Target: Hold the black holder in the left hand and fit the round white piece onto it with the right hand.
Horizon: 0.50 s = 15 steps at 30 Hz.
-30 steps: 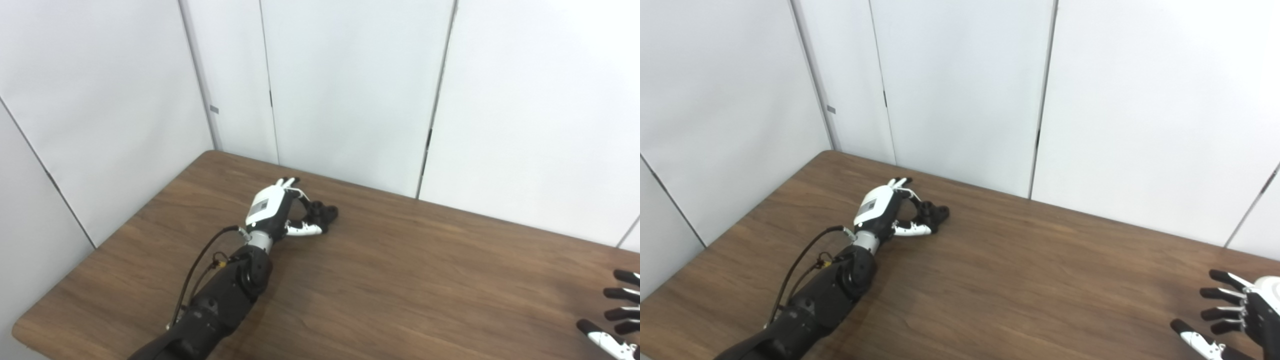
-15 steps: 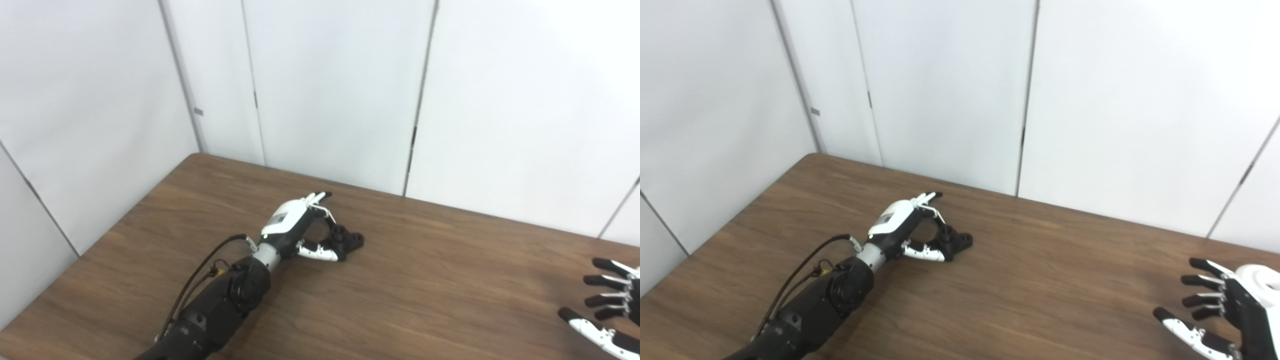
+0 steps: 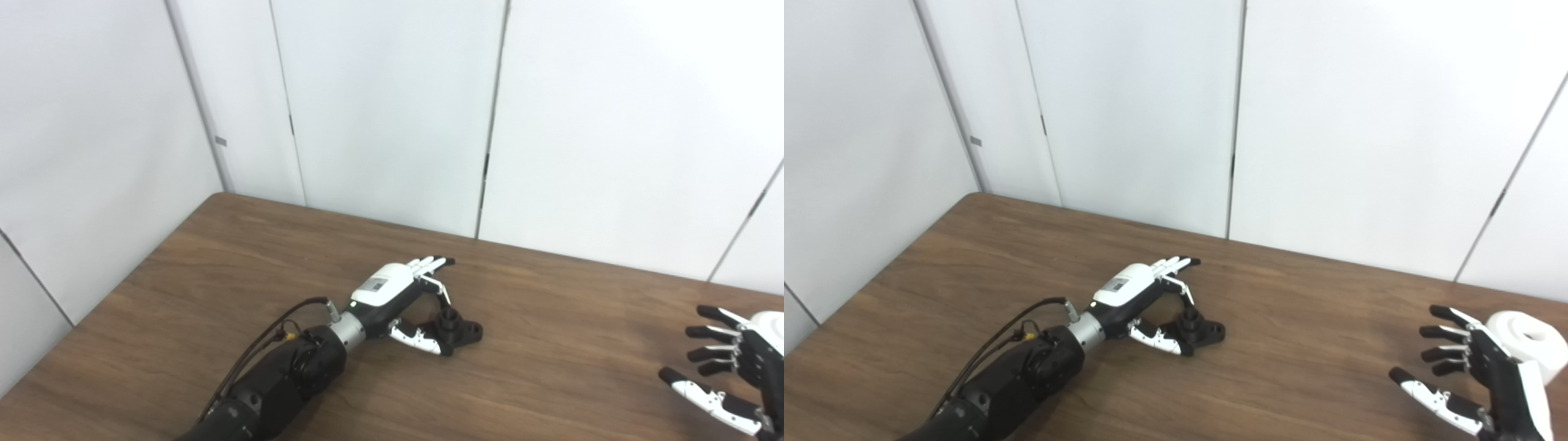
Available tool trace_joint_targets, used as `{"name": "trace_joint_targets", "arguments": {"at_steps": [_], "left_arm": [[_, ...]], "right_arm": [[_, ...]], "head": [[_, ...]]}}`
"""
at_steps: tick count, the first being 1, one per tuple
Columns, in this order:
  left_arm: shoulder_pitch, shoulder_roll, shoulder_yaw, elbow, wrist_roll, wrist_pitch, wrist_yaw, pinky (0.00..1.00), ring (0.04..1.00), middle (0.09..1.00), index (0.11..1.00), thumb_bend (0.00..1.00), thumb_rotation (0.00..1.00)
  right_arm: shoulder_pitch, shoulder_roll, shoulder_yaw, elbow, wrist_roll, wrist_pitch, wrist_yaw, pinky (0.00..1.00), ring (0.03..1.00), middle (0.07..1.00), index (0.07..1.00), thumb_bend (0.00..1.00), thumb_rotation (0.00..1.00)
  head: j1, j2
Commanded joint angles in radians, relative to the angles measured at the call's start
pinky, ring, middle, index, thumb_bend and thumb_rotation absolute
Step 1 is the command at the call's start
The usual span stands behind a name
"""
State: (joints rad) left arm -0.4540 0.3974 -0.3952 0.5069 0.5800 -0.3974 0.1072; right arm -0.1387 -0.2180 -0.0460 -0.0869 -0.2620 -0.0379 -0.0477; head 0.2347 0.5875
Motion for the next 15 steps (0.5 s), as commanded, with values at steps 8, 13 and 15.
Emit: {"name": "trace_joint_targets", "arguments": {"at_steps": [8,13,15], "left_arm": [[-0.017,-0.028,-0.091,-0.006,0.049,-0.020,-0.086,1.00,1.000,0.992,0.483,0.52,0.07],[-0.023,-0.043,-0.110,0.015,0.033,-0.055,-0.102,1.00,1.000,0.997,0.484,0.52,0.07],[-0.026,-0.047,-0.120,0.026,0.029,-0.067,-0.102,1.00,1.000,0.995,0.484,0.52,0.07]], "right_arm": [[-0.044,0.007,0.002,-0.013,-0.014,-0.072,-0.034,0.45,0.542,0.663,0.760,0.52,0.00],[-0.046,0.016,0.011,-0.031,-0.038,-0.053,-0.040,0.45,0.544,0.664,0.768,0.52,0.00],[-0.046,0.019,0.012,-0.034,-0.048,-0.052,-0.043,0.45,0.545,0.663,0.770,0.52,0.00]], "head": [[-0.099,0.020],[-0.165,0.034],[-0.179,0.037]]}}
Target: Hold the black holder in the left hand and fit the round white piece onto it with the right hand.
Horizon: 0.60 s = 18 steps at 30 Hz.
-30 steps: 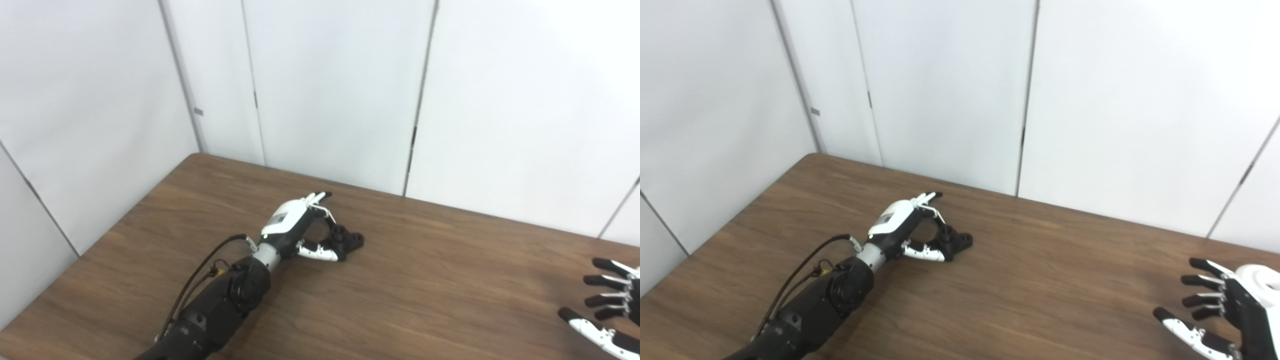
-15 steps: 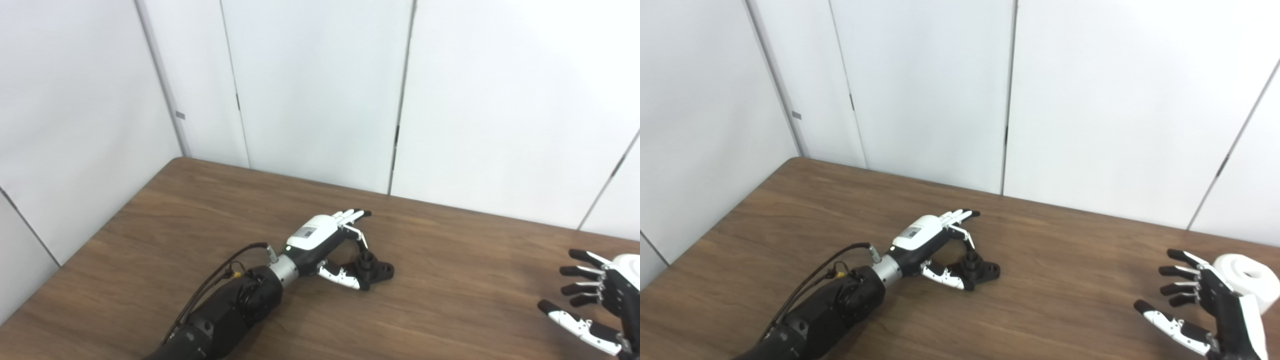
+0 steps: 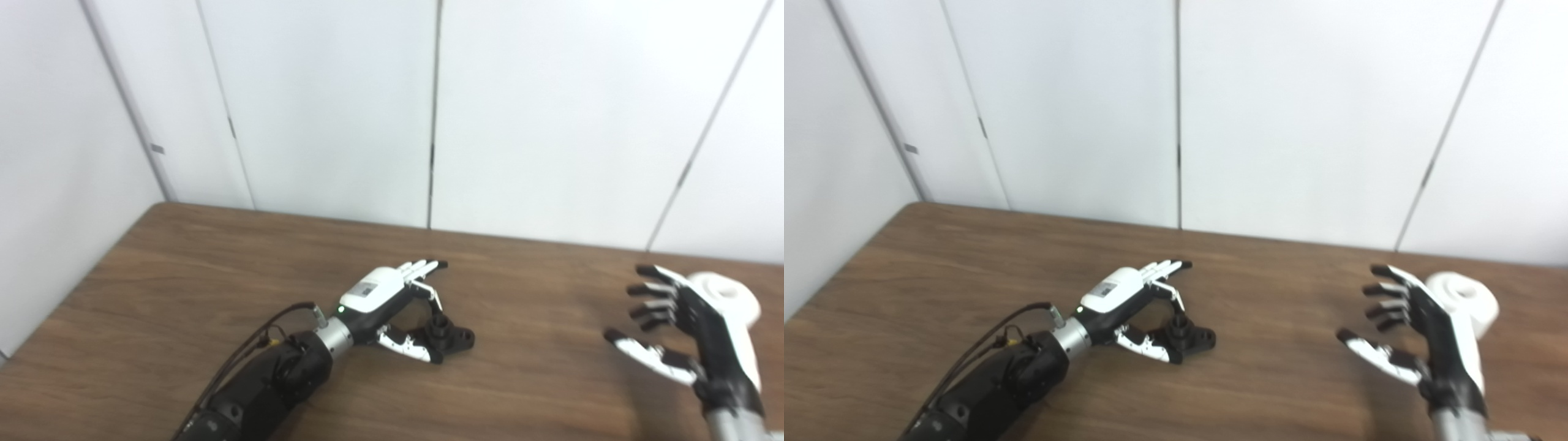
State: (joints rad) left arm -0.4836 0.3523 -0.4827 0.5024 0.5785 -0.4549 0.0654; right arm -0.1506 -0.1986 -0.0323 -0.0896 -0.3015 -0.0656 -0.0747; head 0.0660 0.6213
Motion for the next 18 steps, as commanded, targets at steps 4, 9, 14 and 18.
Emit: {"name": "trace_joint_targets", "arguments": {"at_steps": [4,9,14,18], "left_arm": [[-0.001,-0.019,-0.054,0.053,0.021,-0.014,-0.058,1.00,1.000,0.989,0.484,0.52,0.07],[-0.006,-0.027,-0.110,0.075,-0.002,-0.015,-0.050,1.00,1.000,0.984,0.483,0.52,0.07],[-0.008,-0.027,-0.166,0.092,-0.053,-0.015,-0.065,1.00,1.000,0.990,0.483,0.52,0.07],[-0.003,-0.025,-0.190,0.092,-0.069,-0.015,-0.074,1.00,1.000,0.992,0.483,0.52,0.07]], "right_arm": [[-0.042,0.006,-0.001,-0.019,-0.014,-0.037,-0.021,0.45,0.534,0.657,0.769,0.52,0.00],[-0.048,0.013,0.001,-0.016,-0.017,-0.037,-0.027,0.44,0.523,0.655,0.767,0.52,0.00],[-0.049,0.017,0.001,-0.021,-0.016,-0.040,-0.030,0.43,0.522,0.656,0.763,0.52,0.00],[-0.046,0.021,0.003,-0.032,-0.019,-0.029,-0.027,0.43,0.528,0.659,0.767,0.52,0.00]], "head": [[-0.033,0.008],[-0.052,0.014],[-0.077,0.022],[-0.097,0.029]]}}
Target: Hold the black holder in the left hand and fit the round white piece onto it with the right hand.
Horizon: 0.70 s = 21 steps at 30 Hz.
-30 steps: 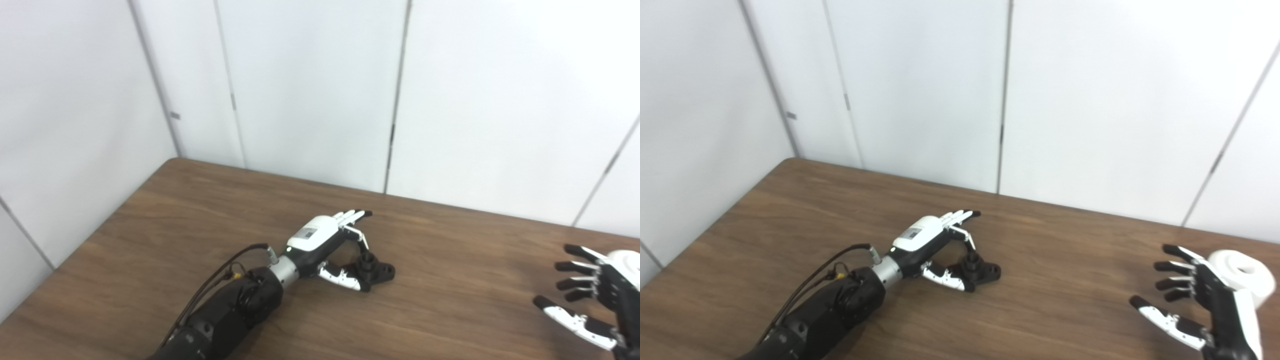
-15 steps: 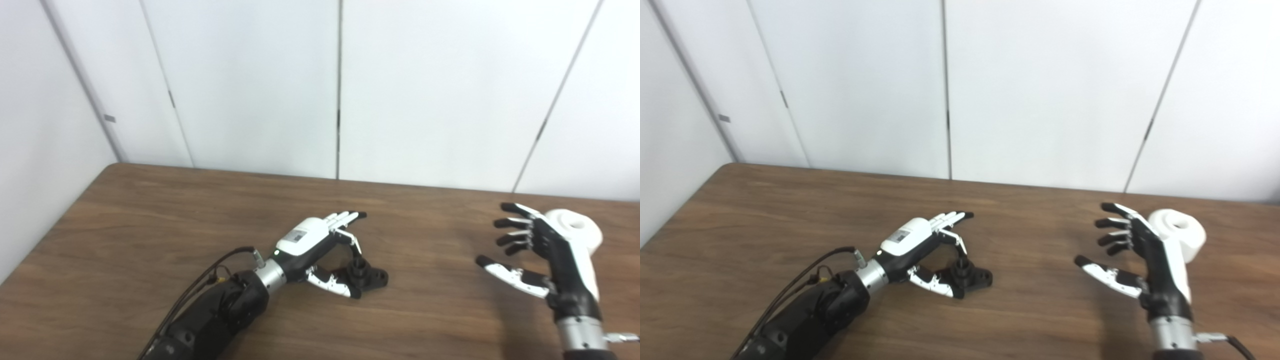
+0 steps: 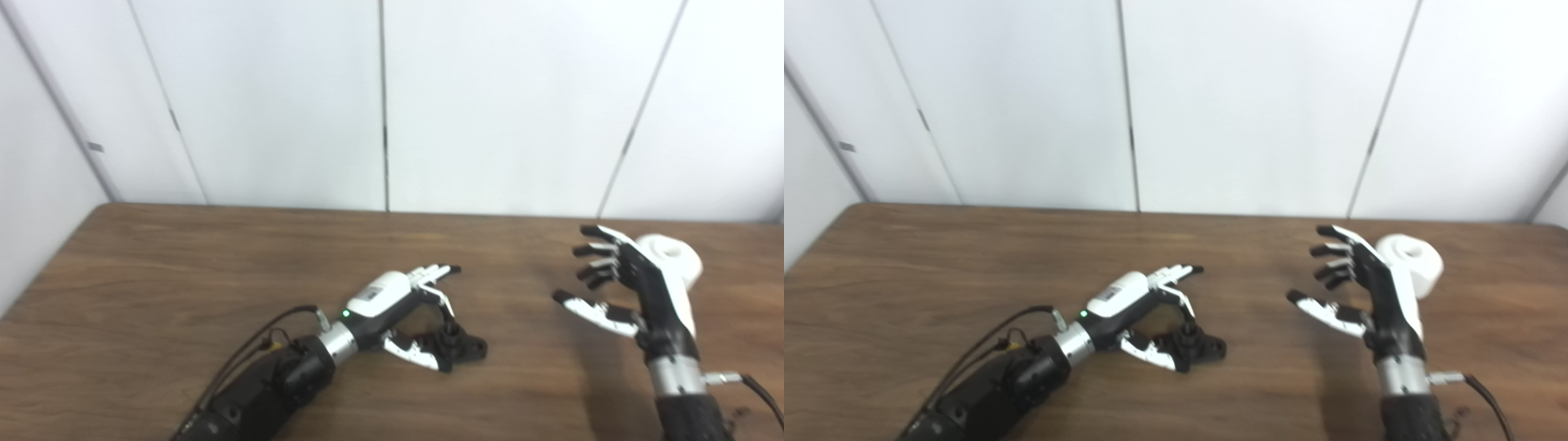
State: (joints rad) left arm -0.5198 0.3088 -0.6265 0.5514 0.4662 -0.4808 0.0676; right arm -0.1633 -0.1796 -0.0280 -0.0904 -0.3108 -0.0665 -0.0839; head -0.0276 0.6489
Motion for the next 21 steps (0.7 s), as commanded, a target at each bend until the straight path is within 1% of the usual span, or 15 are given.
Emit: {"name": "trace_joint_targets", "arguments": {"at_steps": [1,5,6,7,8,10,12,13,14,17,18,19,20,21], "left_arm": [[0.034,0.018,-0.049,0.042,0.043,0.011,-0.075,1.00,1.000,0.989,0.483,0.52,0.07],[0.039,0.019,-0.060,0.050,0.036,0.011,-0.068,1.00,1.000,0.980,0.482,0.52,0.07],[0.039,0.023,-0.062,0.050,0.035,0.011,-0.065,1.00,1.000,0.979,0.482,0.52,0.07],[0.038,0.029,-0.066,0.052,0.032,0.011,-0.065,1.00,1.000,0.978,0.482,0.52,0.07],[0.037,0.034,-0.071,0.054,0.030,0.011,-0.062,1.00,1.000,0.980,0.482,0.52,0.07],[0.033,0.049,-0.087,0.062,0.041,0.011,-0.038,1.00,1.000,0.978,0.482,0.52,0.07],[0.031,0.067,-0.099,0.063,0.059,0.011,-0.014,1.00,1.000,0.977,0.483,0.52,0.08],[0.031,0.076,-0.105,0.060,0.066,0.011,-0.004,1.00,1.000,0.978,0.484,0.52,0.08],[0.031,0.085,-0.110,0.056,0.064,0.011,0.001,1.00,1.000,0.980,0.484,0.52,0.08],[0.029,0.103,-0.126,0.052,0.048,0.011,0.014,1.00,1.000,0.984,0.484,0.52,0.07],[0.028,0.107,-0.134,0.055,0.040,0.011,0.022,1.00,1.000,0.984,0.484,0.52,0.07],[0.026,0.111,-0.143,0.058,0.032,0.011,0.032,1.00,1.000,0.983,0.484,0.52,0.07],[0.025,0.115,-0.151,0.061,0.026,0.011,0.039,1.00,1.000,0.982,0.484,0.52,0.07],[0.023,0.119,-0.158,0.064,0.023,0.011,0.044,1.00,1.000,0.982,0.484,0.52,0.07]], "right_arm": [[-0.033,0.003,-0.001,-0.033,-0.011,-0.027,-0.017,0.43,0.528,0.659,0.768,0.51,0.00],[-0.038,-0.003,0.001,-0.034,-0.021,-0.024,-0.013,0.44,0.522,0.656,0.767,0.51,0.00],[-0.041,-0.007,0.002,-0.037,-0.023,-0.023,-0.009,0.44,0.522,0.657,0.766,0.52,0.00],[-0.045,-0.012,0.002,-0.040,-0.023,-0.020,-0.004,0.44,0.523,0.658,0.765,0.52,0.00],[-0.049,-0.018,0.001,-0.042,-0.022,-0.017,0.003,0.43,0.525,0.660,0.763,0.52,0.00],[-0.063,-0.042,0.002,-0.048,-0.029,-0.005,0.022,0.43,0.524,0.660,0.752,0.54,0.00],[-0.079,-0.072,0.000,-0.062,-0.060,0.026,0.041,0.44,0.553,0.676,0.743,0.58,0.05],[-0.087,-0.086,-0.001,-0.072,-0.081,0.044,0.047,0.46,0.576,0.688,0.738,0.60,0.09],[-0.097,-0.103,-0.004,-0.081,-0.104,0.054,0.050,0.48,0.592,0.700,0.734,0.61,0.11],[-0.123,-0.161,-0.005,-0.107,-0.189,0.090,0.061,0.51,0.643,0.741,0.713,0.63,0.14],[-0.131,-0.190,0.002,-0.118,-0.249,0.114,0.070,0.51,0.651,0.743,0.712,0.63,0.17],[-0.139,-0.223,0.011,-0.127,-0.314,0.139,0.085,0.51,0.664,0.741,0.711,0.63,0.21],[-0.144,-0.243,0.019,-0.134,-0.359,0.157,0.096,0.54,0.691,0.750,0.709,0.64,0.22],[-0.154,-0.274,0.026,-0.146,-0.409,0.191,0.126,0.56,0.707,0.755,0.707,0.64,0.22]], "head": [[-0.008,0.001],[-0.035,0.000],[-0.055,-0.002],[-0.095,-0.007],[-0.103,-0.008],[-0.158,-0.019],[-0.189,-0.026],[-0.214,-0.033],[-0.217,-0.034],[-0.251,-0.041],[-0.277,-0.050],[-0.288,-0.053],[-0.300,-0.057],[-0.323,-0.065]]}}
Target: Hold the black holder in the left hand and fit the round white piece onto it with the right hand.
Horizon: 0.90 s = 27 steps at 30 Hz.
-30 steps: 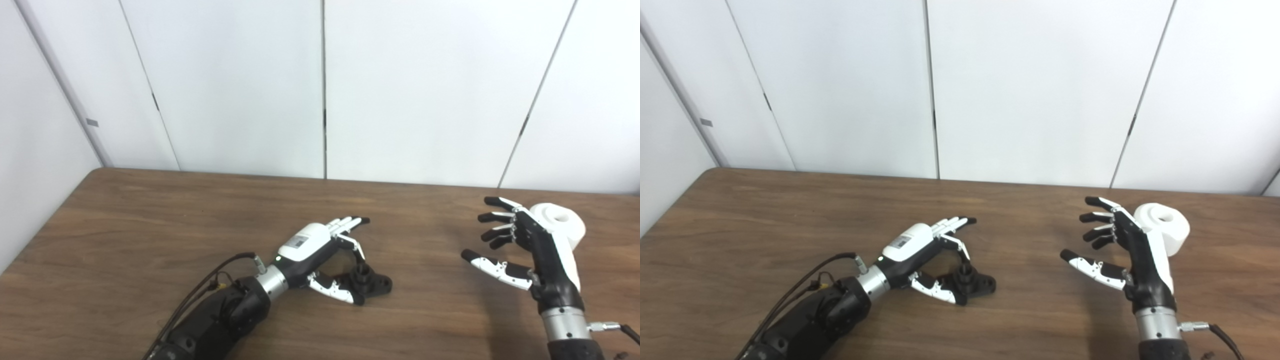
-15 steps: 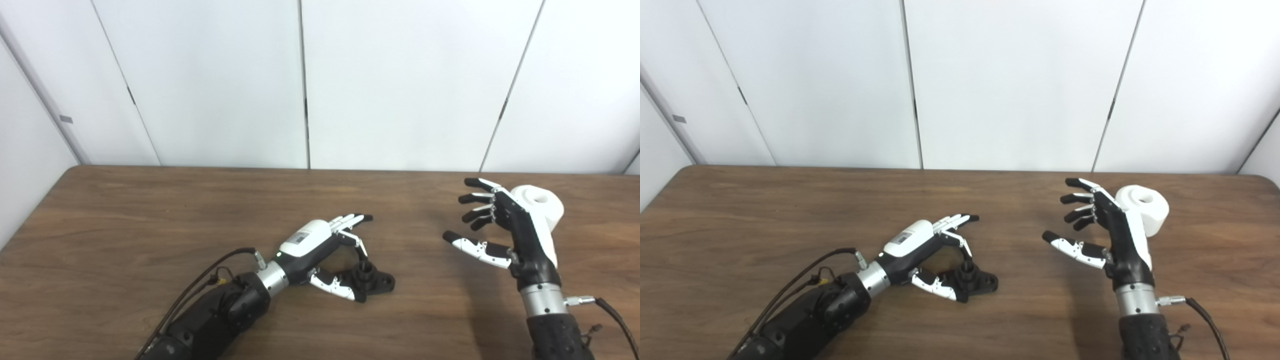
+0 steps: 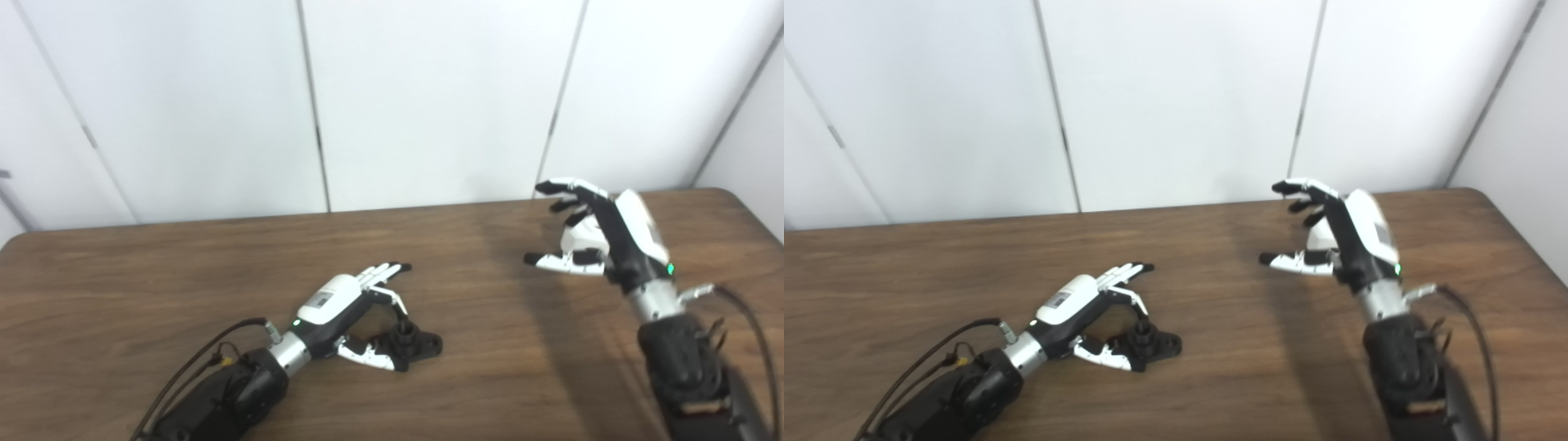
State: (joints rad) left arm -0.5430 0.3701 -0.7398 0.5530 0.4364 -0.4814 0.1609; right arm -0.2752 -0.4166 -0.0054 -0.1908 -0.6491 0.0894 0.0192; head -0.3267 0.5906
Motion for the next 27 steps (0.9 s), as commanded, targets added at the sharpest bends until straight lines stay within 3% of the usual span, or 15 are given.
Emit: {"name": "trace_joint_targets", "arguments": {"at_steps": [1,3,8,14,22,27], "left_arm": [[0.045,0.063,-0.053,0.066,0.050,0.012,-0.043,1.00,1.000,0.985,0.484,0.52,0.07],[0.043,0.072,-0.068,0.072,0.044,0.012,-0.031,1.00,1.000,0.986,0.484,0.52,0.07],[0.039,0.086,-0.103,0.092,0.021,0.012,0.003,1.00,1.000,0.979,0.483,0.52,0.07],[0.027,0.101,-0.152,0.120,-0.011,0.012,0.040,1.00,1.000,0.979,0.483,0.52,0.07],[0.022,0.108,-0.178,0.135,-0.018,0.012,0.064,1.00,1.000,0.978,0.483,0.52,0.07],[0.021,0.112,-0.193,0.134,-0.025,0.012,0.072,1.00,1.000,0.975,0.483,0.52,0.07]], "right_arm": [[-0.054,-0.069,0.008,-0.055,-0.115,0.065,0.058,0.62,0.751,0.778,0.706,0.65,0.22],[-0.074,-0.111,0.011,-0.066,-0.169,0.100,0.102,0.72,0.806,0.803,0.703,0.68,0.22],[-0.137,-0.201,0.004,-0.041,-0.245,0.144,0.165,0.69,0.802,0.810,0.687,0.71,0.22],[-0.205,-0.285,0.013,0.004,-0.283,0.214,0.302,0.70,0.854,0.863,0.735,0.77,0.41],[-0.238,-0.320,0.031,0.069,-0.274,0.255,0.413,0.73,0.914,0.923,0.792,0.90,0.53],[-0.270,-0.324,0.044,0.122,-0.230,0.266,0.473,0.84,0.954,0.952,0.818,0.96,0.48]], "head": [[-0.038,-0.011],[-0.065,-0.022],[-0.112,-0.045],[-0.154,-0.072],[-0.164,-0.084],[-0.169,-0.090]]}}
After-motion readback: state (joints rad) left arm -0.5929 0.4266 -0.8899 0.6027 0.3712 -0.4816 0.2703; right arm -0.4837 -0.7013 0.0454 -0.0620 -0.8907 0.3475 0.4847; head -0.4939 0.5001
